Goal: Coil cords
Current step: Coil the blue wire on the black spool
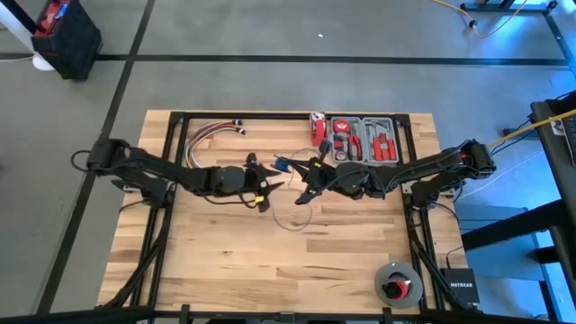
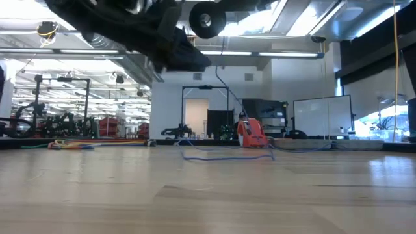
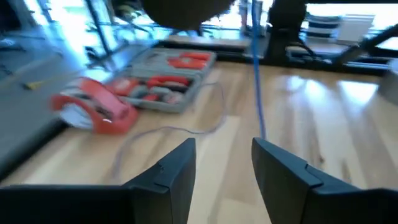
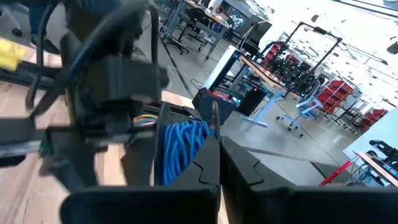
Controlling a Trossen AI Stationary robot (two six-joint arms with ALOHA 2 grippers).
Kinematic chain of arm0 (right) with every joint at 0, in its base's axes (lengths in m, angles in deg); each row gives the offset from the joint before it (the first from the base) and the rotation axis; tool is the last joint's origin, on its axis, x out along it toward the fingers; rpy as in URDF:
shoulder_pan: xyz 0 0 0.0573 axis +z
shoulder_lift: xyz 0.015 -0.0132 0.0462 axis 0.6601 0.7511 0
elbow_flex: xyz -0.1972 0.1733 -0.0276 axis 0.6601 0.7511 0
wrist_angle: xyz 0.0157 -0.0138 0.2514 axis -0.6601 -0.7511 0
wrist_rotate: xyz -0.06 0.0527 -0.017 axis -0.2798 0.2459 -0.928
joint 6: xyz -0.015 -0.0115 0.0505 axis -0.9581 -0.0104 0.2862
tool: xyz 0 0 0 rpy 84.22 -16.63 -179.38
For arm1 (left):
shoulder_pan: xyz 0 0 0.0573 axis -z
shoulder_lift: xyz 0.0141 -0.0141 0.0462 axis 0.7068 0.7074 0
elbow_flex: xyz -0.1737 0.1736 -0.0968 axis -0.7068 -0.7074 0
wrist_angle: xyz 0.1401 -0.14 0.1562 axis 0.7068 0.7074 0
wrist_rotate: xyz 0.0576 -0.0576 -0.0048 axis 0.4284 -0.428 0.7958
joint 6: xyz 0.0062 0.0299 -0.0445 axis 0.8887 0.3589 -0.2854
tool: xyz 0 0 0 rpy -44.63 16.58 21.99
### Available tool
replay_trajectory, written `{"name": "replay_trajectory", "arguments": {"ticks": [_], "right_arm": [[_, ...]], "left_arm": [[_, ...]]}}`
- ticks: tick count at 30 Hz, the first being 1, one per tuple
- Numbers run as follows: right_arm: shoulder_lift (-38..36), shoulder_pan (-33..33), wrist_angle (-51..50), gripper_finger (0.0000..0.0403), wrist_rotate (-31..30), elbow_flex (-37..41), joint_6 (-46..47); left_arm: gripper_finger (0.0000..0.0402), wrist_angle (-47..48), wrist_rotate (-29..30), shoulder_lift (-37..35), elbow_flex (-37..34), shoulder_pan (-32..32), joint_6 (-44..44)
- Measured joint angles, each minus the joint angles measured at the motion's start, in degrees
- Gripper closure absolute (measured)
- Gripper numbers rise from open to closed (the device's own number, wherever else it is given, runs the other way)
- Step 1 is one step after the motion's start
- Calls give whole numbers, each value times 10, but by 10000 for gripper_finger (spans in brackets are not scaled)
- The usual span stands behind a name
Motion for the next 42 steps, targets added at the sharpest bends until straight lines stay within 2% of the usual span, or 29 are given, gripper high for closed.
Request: {"name": "replay_trajectory", "arguments": {"ticks": [2, 5, 9, 17, 23, 30, 32, 36, 42], "right_arm": [[0, 0, -1, 400, 0, 0, 0], [0, 0, -2, 400, -1, 0, 0], [0, 0, -10, 400, -1, 0, 0], [0, 0, -10, 400, -1, 0, 0], [0, 0, -7, 400, 1, 0, 0], [0, 0, -8, 400, 2, 0, 0], [0, 0, -8, 400, 2, 0, 0], [1, 1, -8, 400, 3, 0, 0], [1, 15, -1, 400, 6, 1, -2]], "left_arm": [[251, -30, -34, 20, 0, -5, -1], [251, -69, -42, 42, 0, -6, 5], [251, -72, -72, 57, 5, -11, 8], [258, -73, -78, 62, 6, -23, 8], [307, -75, -79, 86, 6, -29, 9], [390, -103, -79, 89, 6, -30, 21], [396, -103, -79, 89, 6, -30, 21], [399, -82, -58, 83, 6, -30, 26], [400, 28, 11, 21, 6, -30, 21]]}}
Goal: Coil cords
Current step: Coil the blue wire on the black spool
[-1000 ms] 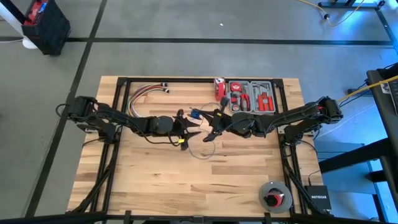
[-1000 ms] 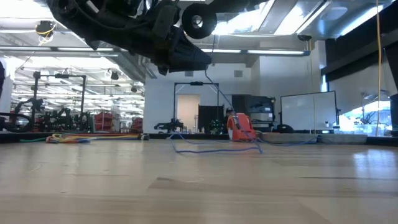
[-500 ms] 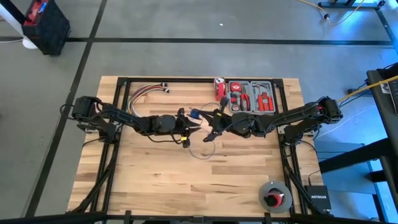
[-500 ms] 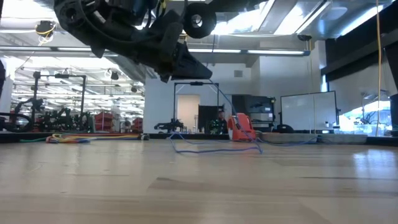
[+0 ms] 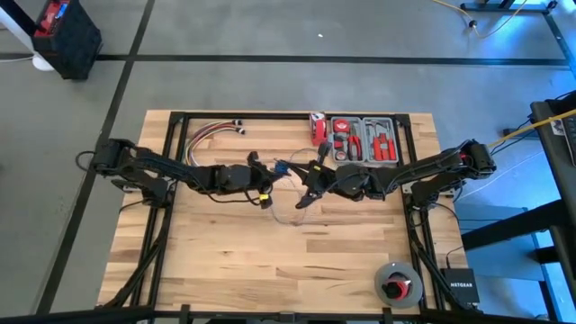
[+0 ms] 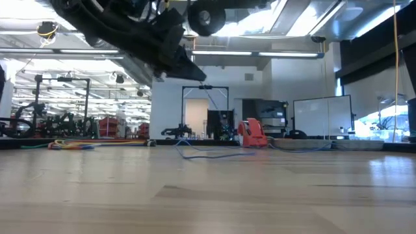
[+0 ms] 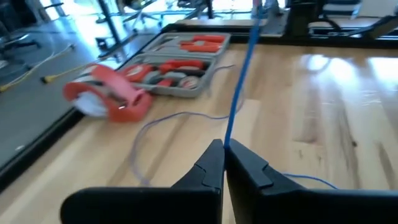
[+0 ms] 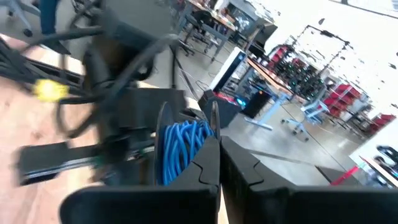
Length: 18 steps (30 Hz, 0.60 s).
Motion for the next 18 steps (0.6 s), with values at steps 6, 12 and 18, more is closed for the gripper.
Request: {"name": "replay_trajectory", "arguments": {"ticks": [6, 12, 18], "right_arm": [[0, 17, 3, 400, 0, 0, -14], [0, 10, -15, 400, 3, 0, -15], [10, 0, -39, 400, 25, 0, -15]], "left_arm": [[400, 149, 18, -110, 0, 1, -31], [400, 245, 17, -221, 0, 3, -78], [400, 248, 13, -278, 0, 22, -95]]}}
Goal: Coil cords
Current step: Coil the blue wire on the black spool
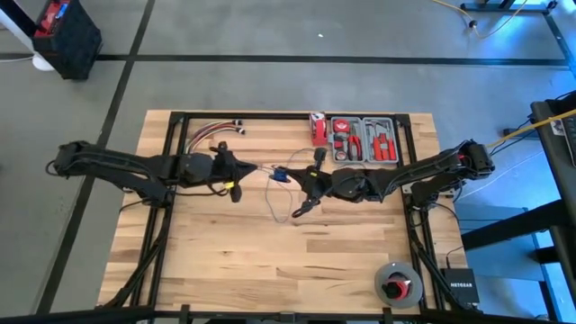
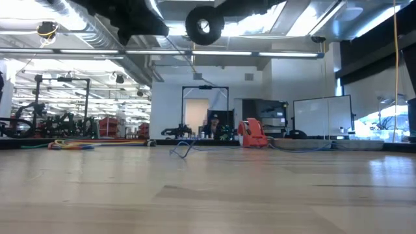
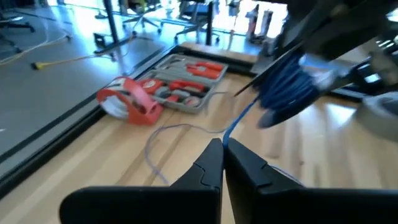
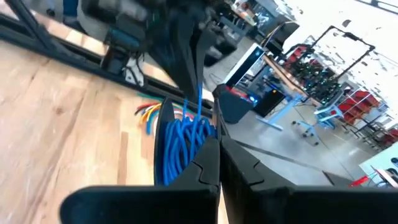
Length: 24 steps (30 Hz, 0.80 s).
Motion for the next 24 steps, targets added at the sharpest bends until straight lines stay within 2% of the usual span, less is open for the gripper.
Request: {"name": "replay_trajectory", "arguments": {"ticks": [8, 15, 24], "right_arm": [[34, -16, 22, 400, -25, -1, -16], [67, -23, 85, 400, -29, -1, -31], [79, -23, 100, 400, -23, -10, -9]], "left_arm": [[400, -70, -34, 11, 0, 28, -27], [398, -169, -35, 64, -1, 39, -29], [399, -279, -36, 142, -1, 50, -19]]}}
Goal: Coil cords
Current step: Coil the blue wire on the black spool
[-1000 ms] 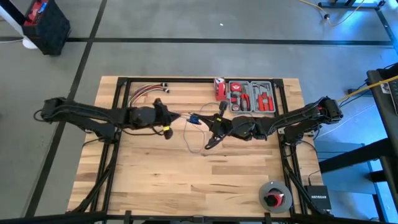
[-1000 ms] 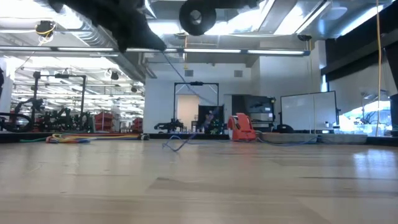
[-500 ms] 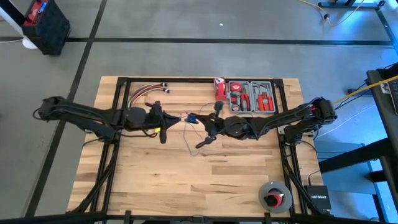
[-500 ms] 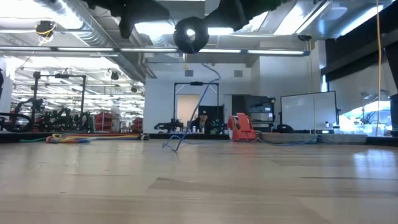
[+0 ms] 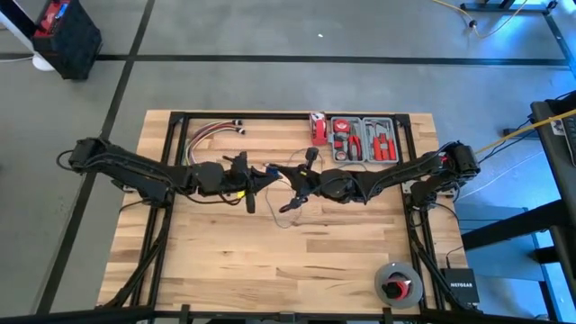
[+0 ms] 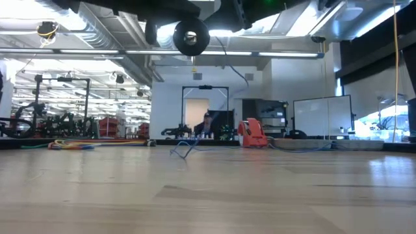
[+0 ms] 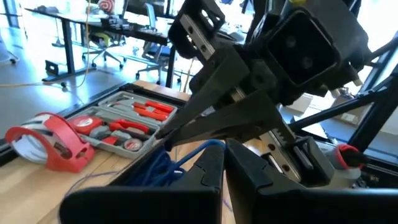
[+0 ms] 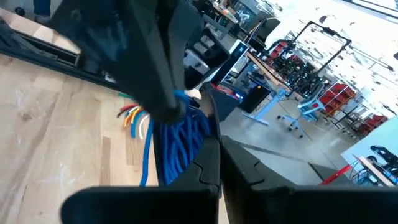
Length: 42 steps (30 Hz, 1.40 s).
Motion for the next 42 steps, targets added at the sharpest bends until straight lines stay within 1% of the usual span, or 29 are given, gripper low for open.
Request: {"name": "replay_trajectory", "arguments": {"ticks": [4, 10, 13, 18, 20, 22, 24, 27, 31, 33, 37, 39, 42], "right_arm": [[0, 0, 5, 401, -6, 1, 14], [1, 0, 28, 401, -4, 2, 48], [1, 0, 39, 401, -2, 2, 61], [-1, 0, 43, 401, -2, -1, 63], [-2, 0, 47, 401, 3, -2, 63], [-1, 0, 45, 401, 13, -2, 63], [0, 0, 43, 401, 22, -2, 67], [0, 0, 47, 401, 21, -2, 70], [0, 1, 64, 402, 19, -1, 80], [0, 1, 80, 402, 19, -1, 88], [0, 1, 88, 399, 17, -1, 89], [0, 1, 89, 399, 6, -1, 87], [0, 1, 83, 400, -2, -1, 73]], "left_arm": [[400, -29, 2, 25, 0, 0, 2], [400, -29, 12, 36, 2, 0, 10], [400, -35, 11, 37, 2, 1, 35], [390, -90, 13, 38, 0, 1, 91], [380, -101, 11, 38, 0, 1, 123], [366, -102, 9, 39, 0, -1, 130], [345, -105, 9, 42, 0, -4, 132], [310, -101, 10, 44, 1, -2, 145], [274, -63, 16, 45, 1, 8, 192], [266, -54, 18, 46, 1, 12, 217], [261, -63, 18, 46, 1, 13, 220], [261, -63, 19, 44, 1, 14, 221], [260, -57, 49, 40, 1, 16, 237]]}}
